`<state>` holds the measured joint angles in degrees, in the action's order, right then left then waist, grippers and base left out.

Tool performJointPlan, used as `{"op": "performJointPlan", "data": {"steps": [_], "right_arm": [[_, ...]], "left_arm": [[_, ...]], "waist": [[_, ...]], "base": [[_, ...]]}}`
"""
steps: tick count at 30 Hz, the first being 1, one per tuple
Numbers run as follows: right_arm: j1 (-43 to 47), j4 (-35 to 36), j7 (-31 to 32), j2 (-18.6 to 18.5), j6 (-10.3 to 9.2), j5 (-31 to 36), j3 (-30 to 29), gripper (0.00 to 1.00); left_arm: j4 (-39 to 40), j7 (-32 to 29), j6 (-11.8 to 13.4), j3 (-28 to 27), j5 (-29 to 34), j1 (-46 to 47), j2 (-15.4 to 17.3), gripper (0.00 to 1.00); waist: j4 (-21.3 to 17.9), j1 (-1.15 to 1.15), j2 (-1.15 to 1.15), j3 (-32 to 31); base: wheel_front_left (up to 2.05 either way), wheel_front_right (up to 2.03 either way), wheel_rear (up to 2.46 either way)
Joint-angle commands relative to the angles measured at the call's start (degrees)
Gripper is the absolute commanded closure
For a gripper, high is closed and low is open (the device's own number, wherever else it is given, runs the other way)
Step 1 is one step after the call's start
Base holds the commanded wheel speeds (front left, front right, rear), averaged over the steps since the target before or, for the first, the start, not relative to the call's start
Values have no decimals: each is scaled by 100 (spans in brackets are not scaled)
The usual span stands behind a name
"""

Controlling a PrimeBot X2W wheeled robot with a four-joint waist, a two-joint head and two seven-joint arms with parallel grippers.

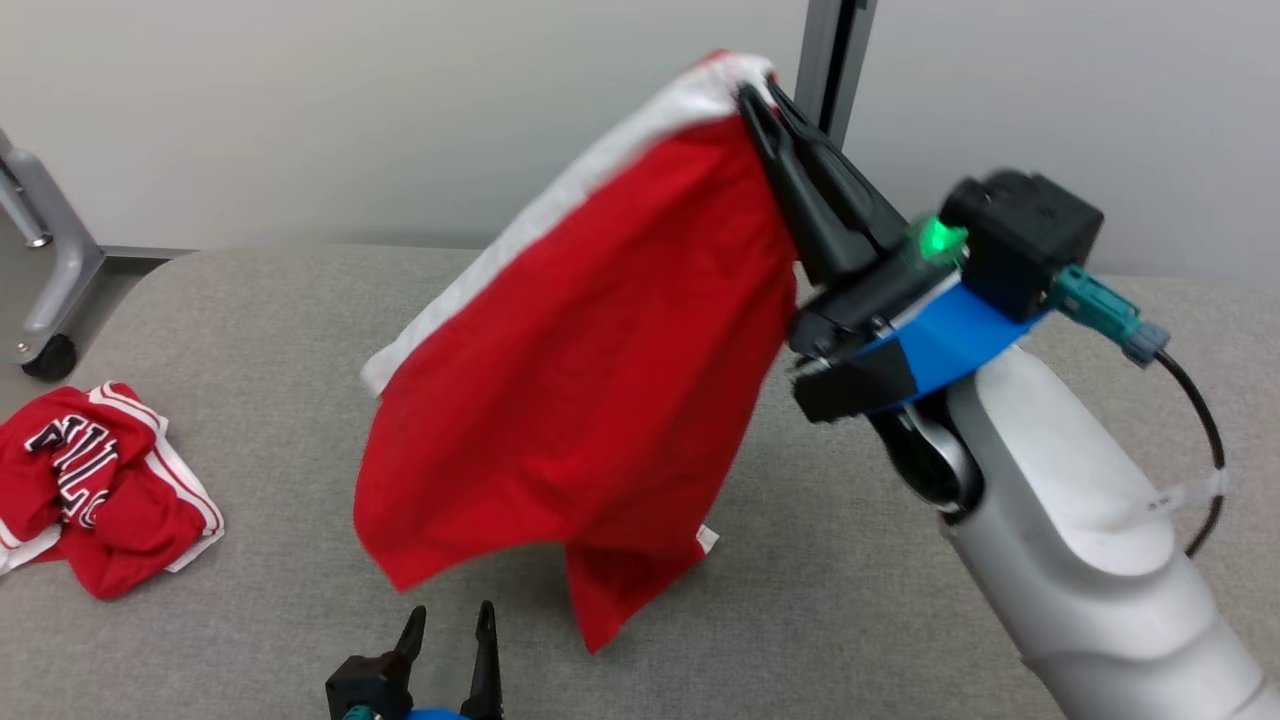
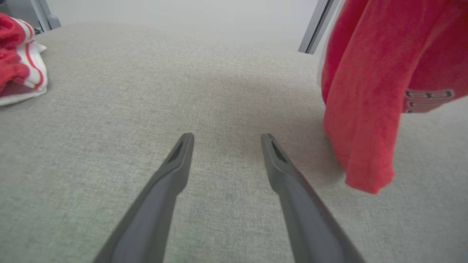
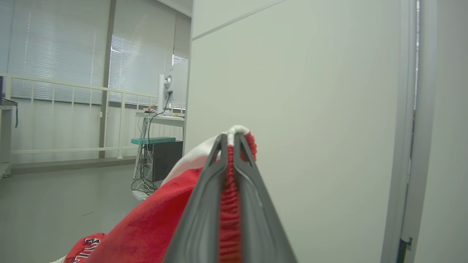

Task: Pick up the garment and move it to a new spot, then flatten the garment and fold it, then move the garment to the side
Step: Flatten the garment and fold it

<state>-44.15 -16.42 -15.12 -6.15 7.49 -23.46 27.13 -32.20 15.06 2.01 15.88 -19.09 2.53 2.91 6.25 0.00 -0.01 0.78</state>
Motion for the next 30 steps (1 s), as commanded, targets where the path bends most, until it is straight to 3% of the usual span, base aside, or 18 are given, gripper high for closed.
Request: {"op": "performJointPlan", "data": {"steps": [1,8,17,18,19,23,30], "right_arm": [[405,-184,-4,-265,1,-2,-136,100],[1733,-805,-4,-896,1,209,-873,100],[2881,-1405,-3,-827,1,423,-1565,100],[2927,-1543,-3,-811,1,466,-1620,69],[2933,-1658,-3,-786,1,515,-1670,0],[2892,-1851,-3,-736,1,849,-1960,0],[3158,-1326,-5,-404,1,1476,-2646,0]], "left_arm": [[24,17,16,41,-40,59,-3,0],[-17,17,48,20,54,195,-2,0],[16,17,-17,-146,185,287,-3,0],[40,17,-28,-140,185,307,-3,0],[72,17,-32,-132,180,331,-3,0],[241,17,-43,-118,86,378,-2,0],[497,17,-66,-16,12,384,-2,0]], "waist": [[-87,0,1,32],[-331,0,1,275],[-560,0,1,407],[-579,0,1,407],[-598,0,1,404],[-675,0,1,328],[-802,0,1,153]], "base": [[0,0,0],[0,0,0],[0,0,0],[0,0,0],[0,0,0],[0,0,0],[0,0,0]]}}
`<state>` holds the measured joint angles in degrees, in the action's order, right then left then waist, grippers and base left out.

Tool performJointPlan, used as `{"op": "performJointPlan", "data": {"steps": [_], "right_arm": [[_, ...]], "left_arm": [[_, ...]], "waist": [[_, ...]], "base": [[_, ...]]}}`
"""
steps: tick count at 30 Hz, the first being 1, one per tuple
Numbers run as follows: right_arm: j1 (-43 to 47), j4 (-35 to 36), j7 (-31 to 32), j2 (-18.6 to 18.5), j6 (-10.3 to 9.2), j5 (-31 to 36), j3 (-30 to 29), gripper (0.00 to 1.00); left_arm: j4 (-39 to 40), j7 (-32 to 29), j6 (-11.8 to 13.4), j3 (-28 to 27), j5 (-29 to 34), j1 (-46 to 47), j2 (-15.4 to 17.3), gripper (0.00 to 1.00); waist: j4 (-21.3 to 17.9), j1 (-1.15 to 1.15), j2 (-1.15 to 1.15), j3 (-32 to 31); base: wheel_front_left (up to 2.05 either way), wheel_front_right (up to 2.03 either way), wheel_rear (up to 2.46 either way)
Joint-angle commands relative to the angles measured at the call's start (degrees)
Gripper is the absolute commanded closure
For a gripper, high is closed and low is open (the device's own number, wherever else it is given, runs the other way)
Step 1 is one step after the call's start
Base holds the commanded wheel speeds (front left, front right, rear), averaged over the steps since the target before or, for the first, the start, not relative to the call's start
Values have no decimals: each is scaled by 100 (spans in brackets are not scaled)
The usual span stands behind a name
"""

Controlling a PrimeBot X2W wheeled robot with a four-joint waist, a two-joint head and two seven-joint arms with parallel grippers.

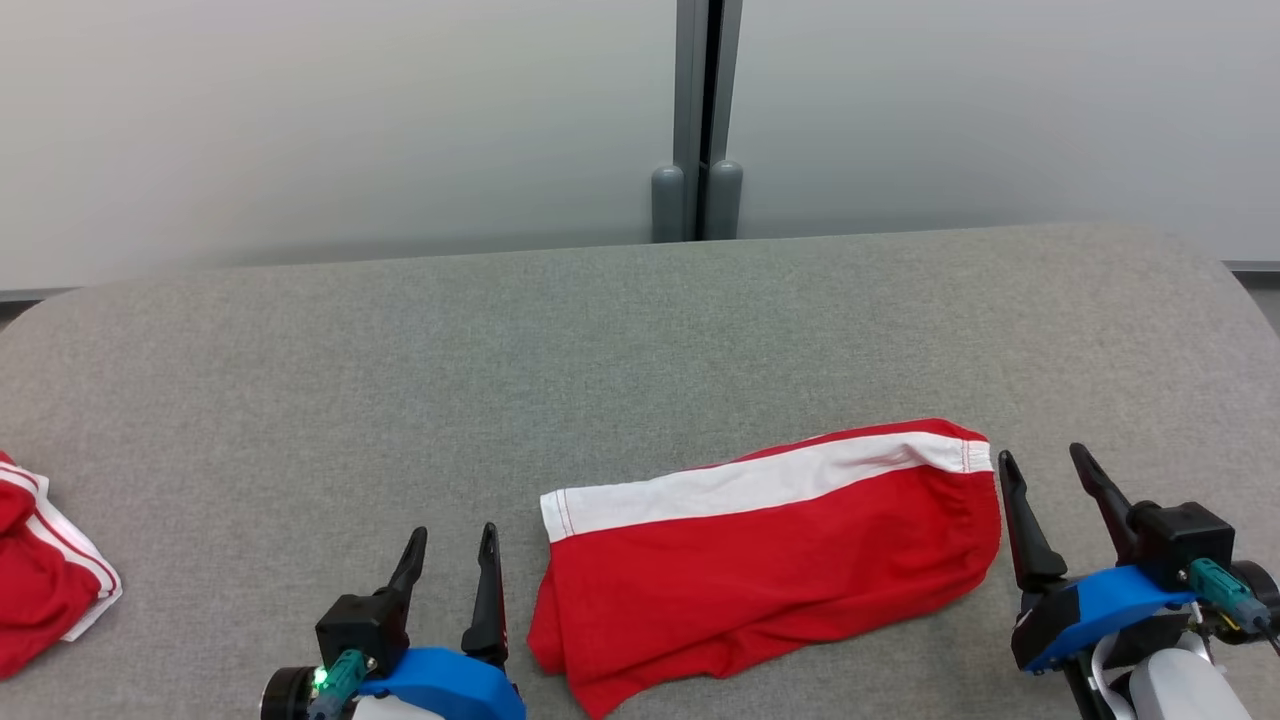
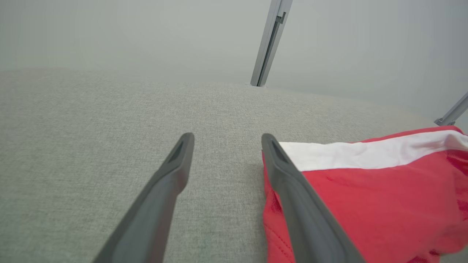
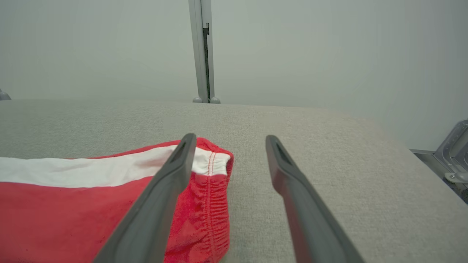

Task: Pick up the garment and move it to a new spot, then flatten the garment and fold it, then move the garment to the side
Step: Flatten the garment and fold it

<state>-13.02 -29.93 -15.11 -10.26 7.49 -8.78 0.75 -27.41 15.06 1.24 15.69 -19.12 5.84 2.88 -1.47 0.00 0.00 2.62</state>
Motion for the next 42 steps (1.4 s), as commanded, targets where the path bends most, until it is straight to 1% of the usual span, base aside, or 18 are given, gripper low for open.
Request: {"op": "performJointPlan", "data": {"steps": [1,5,8,14,18,22,24,26,31,34,39,42], "right_arm": [[100,188,-5,57,1,118,-101,0],[359,748,-5,346,1,493,-310,0],[474,895,-5,521,1,691,-387,0],[656,788,-5,696,1,856,-304,0],[657,705,-4,722,1,879,-305,0],[693,665,-4,734,1,794,-276,0],[697,672,-4,732,1,739,-243,0],[673,688,-4,732,1,699,-214,0],[526,676,-4,729,1,593,-38,0],[476,702,-4,728,1,544,57,0],[345,771,-4,728,1,526,97,0],[285,797,-4,728,1,514,69,0]], "left_arm": [[57,17,59,2,54,59,1,0],[229,17,360,-81,291,54,-1,0],[283,17,530,-132,478,-51,1,0],[208,17,594,-191,583,-241,-1,0],[164,17,626,-244,587,-355,-1,0],[140,17,590,-261,573,-409,-1,0],[171,17,475,-235,443,-397,-2,0],[210,17,286,-158,272,-322,-2,0],[89,17,-308,22,-515,-51,-1,0],[-152,17,-531,133,-966,132,-1,0],[-630,17,-765,438,-1563,537,-1,0],[-914,17,-838,655,-1858,768,0,0]], "waist": [[-48,0,0,-62],[-95,0,0,-126],[-92,0,0,-171],[-44,0,0,-269],[-7,0,0,-331],[28,0,0,-370],[38,0,0,-359],[37,0,0,-324],[-49,0,0,-154],[-134,0,0,-32],[-286,0,0,224],[-346,0,0,348]], "base": [[0,0,0],[0,0,0],[0,0,0],[0,0,0],[0,0,0],[0,0,0],[0,0,0],[0,0,0],[0,0,0],[0,0,0],[0,0,0],[0,0,0]]}}
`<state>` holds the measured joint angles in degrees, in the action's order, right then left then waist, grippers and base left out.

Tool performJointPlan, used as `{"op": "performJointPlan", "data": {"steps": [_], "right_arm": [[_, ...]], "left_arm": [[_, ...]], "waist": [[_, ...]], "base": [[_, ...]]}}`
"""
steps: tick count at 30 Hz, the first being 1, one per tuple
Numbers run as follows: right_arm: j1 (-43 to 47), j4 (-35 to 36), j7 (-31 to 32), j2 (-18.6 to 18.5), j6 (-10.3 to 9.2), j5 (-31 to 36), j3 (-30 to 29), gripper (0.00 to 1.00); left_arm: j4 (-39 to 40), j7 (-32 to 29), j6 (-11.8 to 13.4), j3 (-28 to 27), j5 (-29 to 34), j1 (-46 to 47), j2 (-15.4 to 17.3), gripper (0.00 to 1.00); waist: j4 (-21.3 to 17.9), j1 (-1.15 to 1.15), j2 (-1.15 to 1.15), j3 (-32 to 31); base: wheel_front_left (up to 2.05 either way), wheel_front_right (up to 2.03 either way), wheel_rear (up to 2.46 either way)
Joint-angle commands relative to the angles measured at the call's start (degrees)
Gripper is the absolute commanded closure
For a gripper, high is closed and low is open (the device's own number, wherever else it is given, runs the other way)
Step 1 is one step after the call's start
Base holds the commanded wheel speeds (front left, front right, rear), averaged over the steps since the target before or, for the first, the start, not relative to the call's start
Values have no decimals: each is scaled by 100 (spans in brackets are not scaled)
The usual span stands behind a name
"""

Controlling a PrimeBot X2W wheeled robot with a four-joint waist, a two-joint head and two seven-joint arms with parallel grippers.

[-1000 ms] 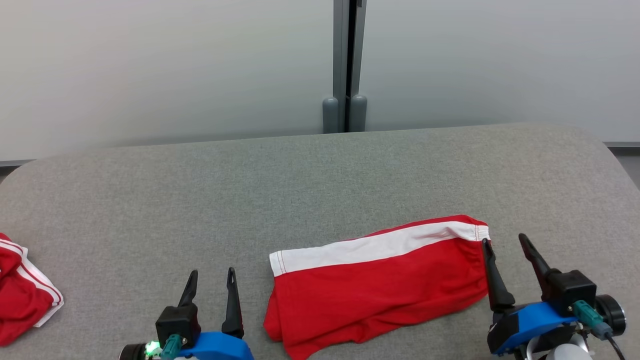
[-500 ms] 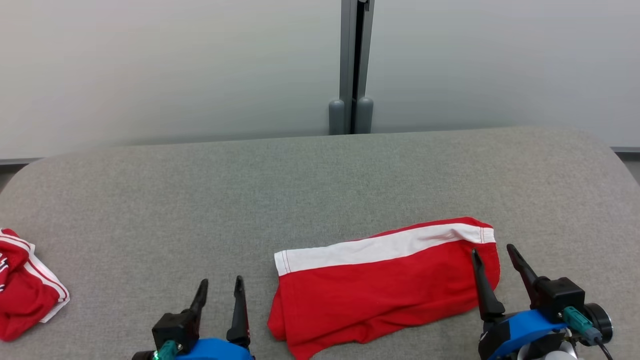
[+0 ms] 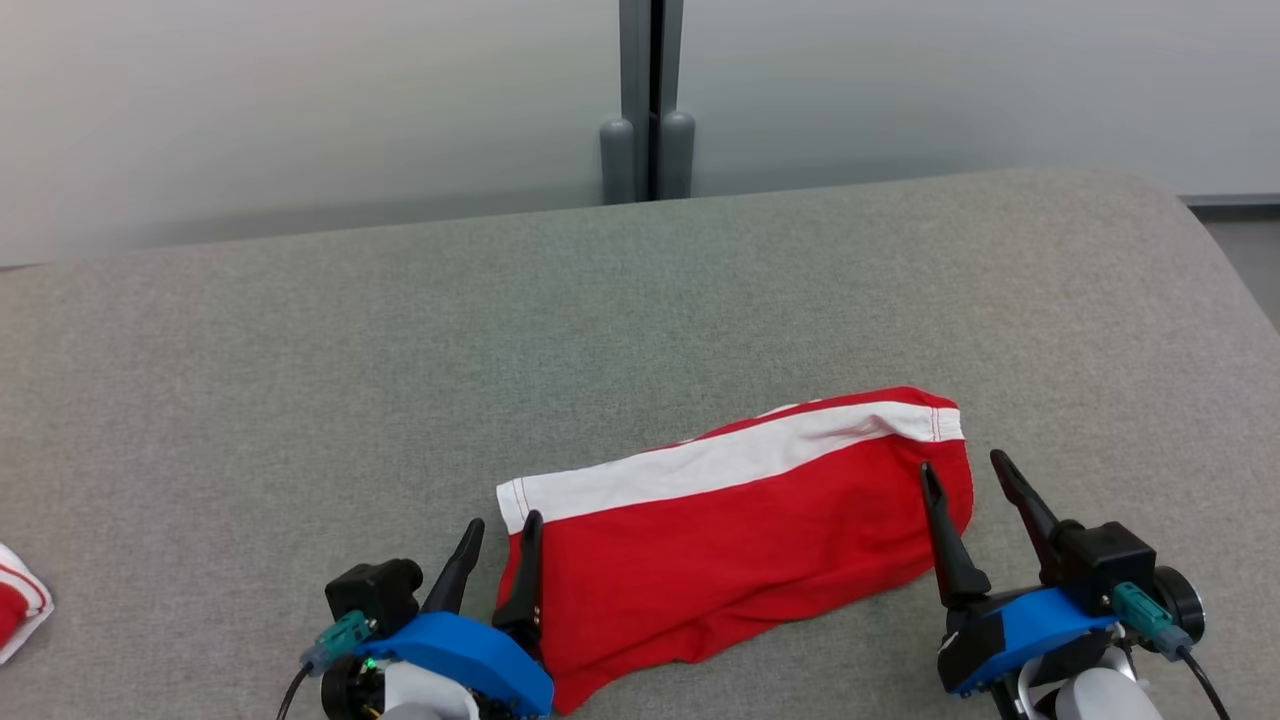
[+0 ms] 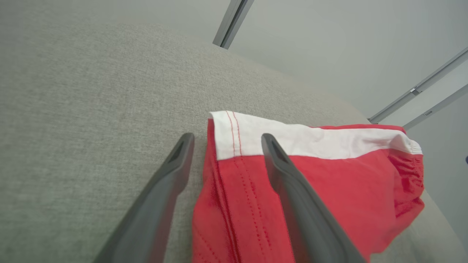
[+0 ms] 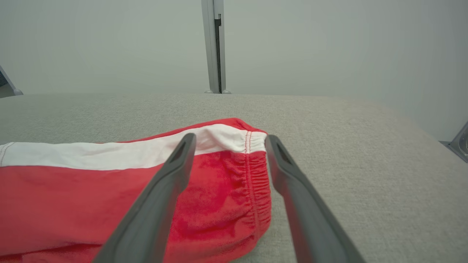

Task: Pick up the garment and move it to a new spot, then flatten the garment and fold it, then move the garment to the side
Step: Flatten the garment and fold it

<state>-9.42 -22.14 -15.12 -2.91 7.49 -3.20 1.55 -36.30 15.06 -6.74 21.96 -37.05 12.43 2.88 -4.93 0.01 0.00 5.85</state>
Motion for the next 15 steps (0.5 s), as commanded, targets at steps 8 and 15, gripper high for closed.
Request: {"op": "performJointPlan", "data": {"steps": [8,15], "right_arm": [[-161,73,-3,-7,1,-49,-82,0],[-218,80,-3,-7,1,-77,-120,0]], "left_arm": [[-205,17,-91,375,-515,440,-2,0],[25,17,-87,439,-570,489,-1,0]], "waist": [[-40,-1,0,242],[-27,-1,0,311]], "base": [[0,0,0],[0,0,0]]}}
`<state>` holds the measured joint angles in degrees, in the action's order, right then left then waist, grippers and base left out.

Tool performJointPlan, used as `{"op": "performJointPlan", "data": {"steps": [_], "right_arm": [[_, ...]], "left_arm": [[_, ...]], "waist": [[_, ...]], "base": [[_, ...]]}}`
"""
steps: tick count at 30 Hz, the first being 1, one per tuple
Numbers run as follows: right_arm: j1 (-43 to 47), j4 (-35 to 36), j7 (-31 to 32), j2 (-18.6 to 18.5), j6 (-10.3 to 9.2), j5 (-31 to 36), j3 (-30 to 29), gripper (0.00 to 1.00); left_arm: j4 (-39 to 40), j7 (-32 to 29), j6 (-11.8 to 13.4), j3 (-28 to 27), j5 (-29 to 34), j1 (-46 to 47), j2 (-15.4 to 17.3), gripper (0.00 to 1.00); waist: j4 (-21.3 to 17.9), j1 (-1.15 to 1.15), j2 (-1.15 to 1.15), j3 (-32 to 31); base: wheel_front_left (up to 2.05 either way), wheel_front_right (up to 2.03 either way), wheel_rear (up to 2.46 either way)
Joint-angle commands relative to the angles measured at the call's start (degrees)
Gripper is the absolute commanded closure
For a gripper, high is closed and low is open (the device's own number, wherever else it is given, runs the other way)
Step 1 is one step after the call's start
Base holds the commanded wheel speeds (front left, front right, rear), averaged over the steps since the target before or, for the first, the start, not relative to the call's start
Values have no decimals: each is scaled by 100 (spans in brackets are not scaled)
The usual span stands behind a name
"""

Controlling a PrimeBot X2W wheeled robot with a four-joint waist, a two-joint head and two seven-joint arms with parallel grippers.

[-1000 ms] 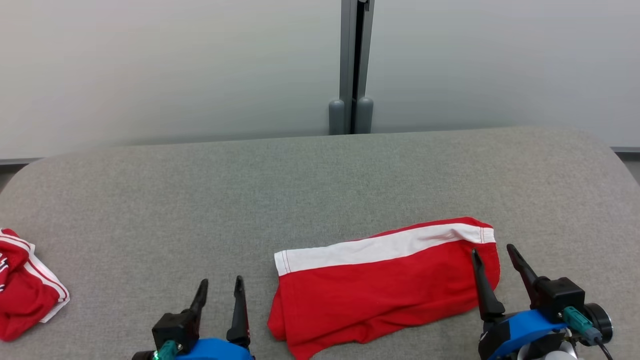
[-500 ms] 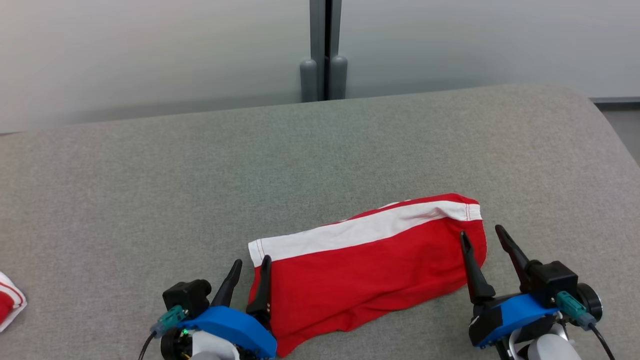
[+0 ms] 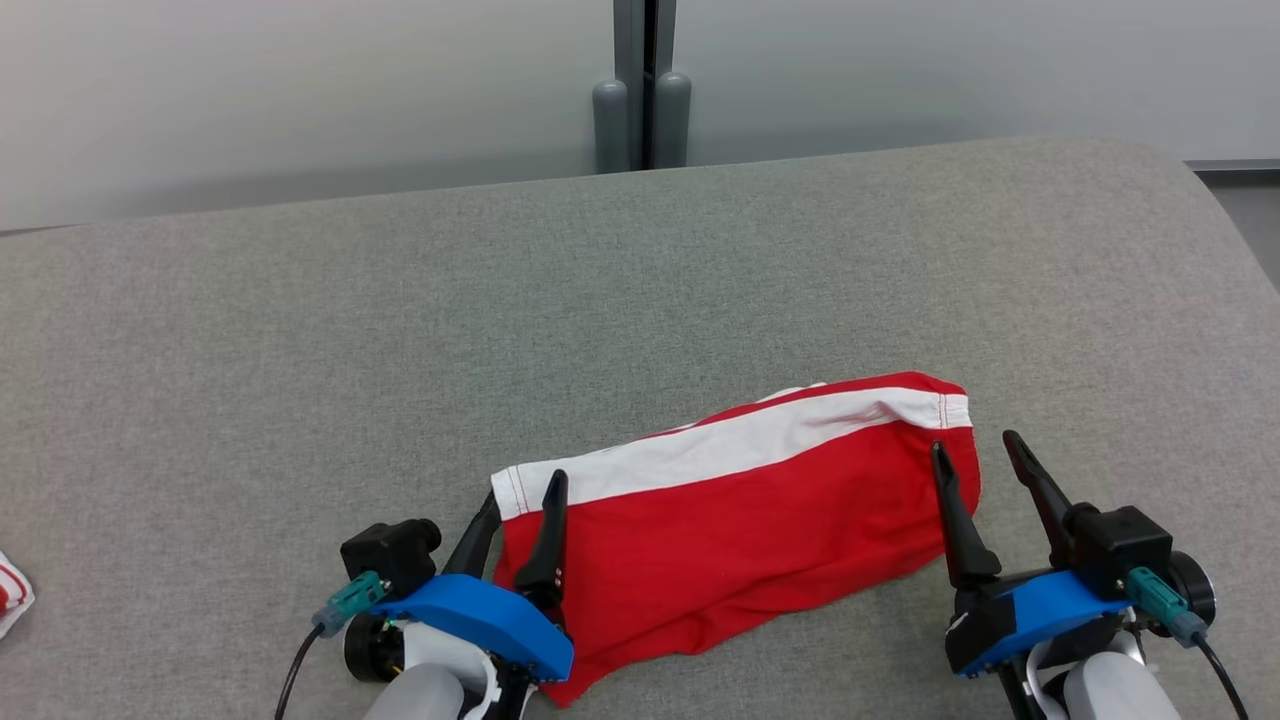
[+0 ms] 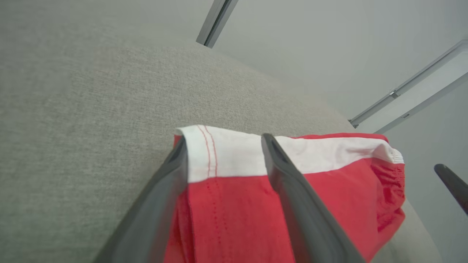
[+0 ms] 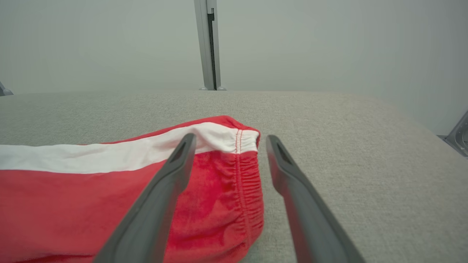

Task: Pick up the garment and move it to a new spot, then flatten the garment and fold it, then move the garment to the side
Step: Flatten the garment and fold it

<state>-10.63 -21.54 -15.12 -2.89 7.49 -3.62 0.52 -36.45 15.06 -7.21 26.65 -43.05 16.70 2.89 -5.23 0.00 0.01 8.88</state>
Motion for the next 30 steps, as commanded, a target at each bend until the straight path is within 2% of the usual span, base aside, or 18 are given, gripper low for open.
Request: {"op": "performJointPlan", "data": {"steps": [1,2,6,9,10,11,12,13,19,24,30], "right_arm": [[-113,18,-3,-8,1,-37,-30,0],[-122,13,-3,-8,1,-33,-45,0],[-153,-15,-3,-8,1,-23,-114,0],[-171,-32,-3,-8,1,-18,-155,0],[-168,-39,-3,-8,1,-31,-170,0],[-174,-49,-3,-8,1,-66,-196,0],[-192,-60,-3,-8,1,-76,-210,0],[-218,-75,-3,-8,1,-74,-224,0],[-375,-418,-3,-7,1,-364,-254,0],[-658,-860,-3,-113,1,-859,-112,0],[-861,-1121,-3,-239,1,-1566,280,0]], "left_arm": [[90,17,-40,-78,59,53,0,9],[116,17,-40,-88,97,36,0,16],[204,17,-41,-105,159,-37,0,13],[245,17,-41,-134,169,-86,0,20],[256,17,-41,-143,174,-100,1,30],[254,17,-41,-146,196,-116,-1,55],[245,17,-41,-154,232,-118,-1,86],[244,17,-41,-163,250,-113,-1,100],[246,17,-42,-256,329,-59,-1,100],[265,17,-42,-267,388,-28,-1,100],[280,17,-42,-272,446,-55,-1,100]], "waist": [[4,0,-1,17],[4,0,-1,22],[9,0,-1,44],[17,0,-1,46],[20,0,-1,48],[25,0,-1,54],[30,0,-1,62],[35,0,-1,73],[68,0,-1,147],[111,0,-1,217],[164,0,-1,272]], "base": [[0,0,0],[0,0,0],[0,0,0],[0,0,0],[0,0,0],[0,0,0],[0,0,0],[0,0,0],[0,0,0],[0,0,0],[0,0,0]]}}
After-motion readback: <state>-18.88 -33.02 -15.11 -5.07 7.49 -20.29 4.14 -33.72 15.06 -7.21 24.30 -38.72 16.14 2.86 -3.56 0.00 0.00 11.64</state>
